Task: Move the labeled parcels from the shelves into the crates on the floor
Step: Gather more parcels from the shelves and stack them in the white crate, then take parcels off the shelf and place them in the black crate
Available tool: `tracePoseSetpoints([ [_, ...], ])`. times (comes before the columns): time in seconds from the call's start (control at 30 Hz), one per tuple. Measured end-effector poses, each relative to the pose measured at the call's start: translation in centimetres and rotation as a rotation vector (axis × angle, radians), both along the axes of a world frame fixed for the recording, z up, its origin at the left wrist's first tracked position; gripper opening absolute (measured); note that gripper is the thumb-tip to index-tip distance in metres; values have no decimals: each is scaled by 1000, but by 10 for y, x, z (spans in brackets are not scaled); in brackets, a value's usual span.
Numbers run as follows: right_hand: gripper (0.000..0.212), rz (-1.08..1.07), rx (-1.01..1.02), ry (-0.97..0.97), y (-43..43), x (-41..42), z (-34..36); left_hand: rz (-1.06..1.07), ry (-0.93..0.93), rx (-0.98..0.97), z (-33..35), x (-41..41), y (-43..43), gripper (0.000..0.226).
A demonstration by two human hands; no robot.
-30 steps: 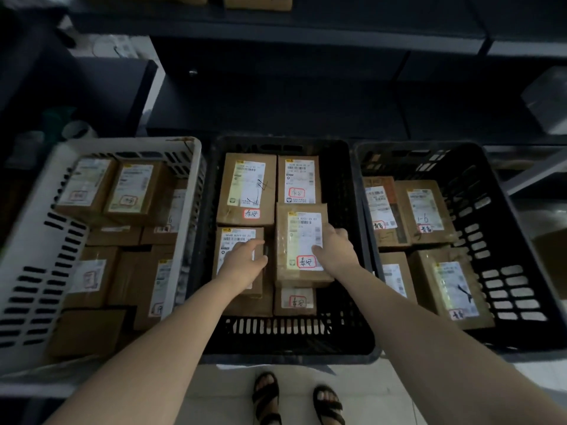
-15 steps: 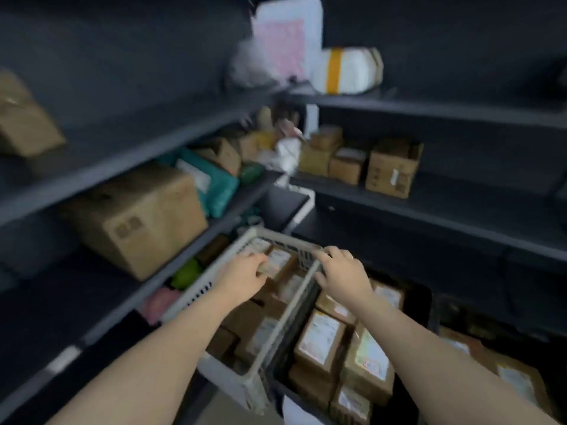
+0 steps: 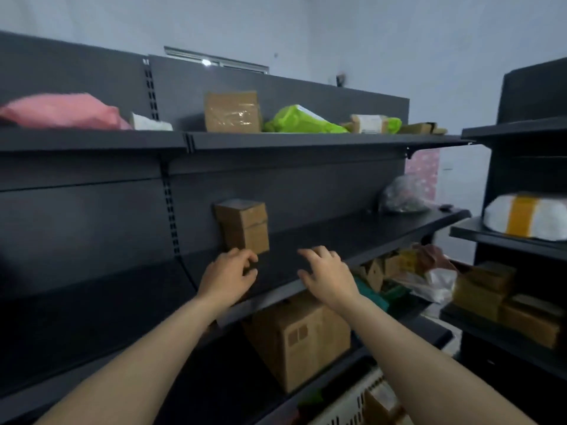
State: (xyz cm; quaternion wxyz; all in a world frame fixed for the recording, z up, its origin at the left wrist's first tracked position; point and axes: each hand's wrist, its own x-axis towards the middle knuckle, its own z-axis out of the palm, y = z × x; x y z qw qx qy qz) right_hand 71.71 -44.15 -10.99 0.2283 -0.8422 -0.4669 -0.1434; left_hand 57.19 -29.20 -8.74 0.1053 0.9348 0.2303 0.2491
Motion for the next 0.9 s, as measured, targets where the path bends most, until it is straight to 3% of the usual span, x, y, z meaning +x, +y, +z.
tracePoseSetpoints([
  [0.1,54,21,16,85,52,2,15,44,-14,-65,11,-1,52,29],
  [0.27,59,15,107,162,115,23,29,43,-132,-371,12,22,110,45],
  [0.6,94,56,49,217,224,77,59,62,-364,-756,26,101,164,53],
  [0.77,81,95,134,150,250,89,53,133,-543,-1189,32,121,173,56],
  [0.9,79,358,138,104,250,84,45,99,-701,-1417,32,118,182,43],
])
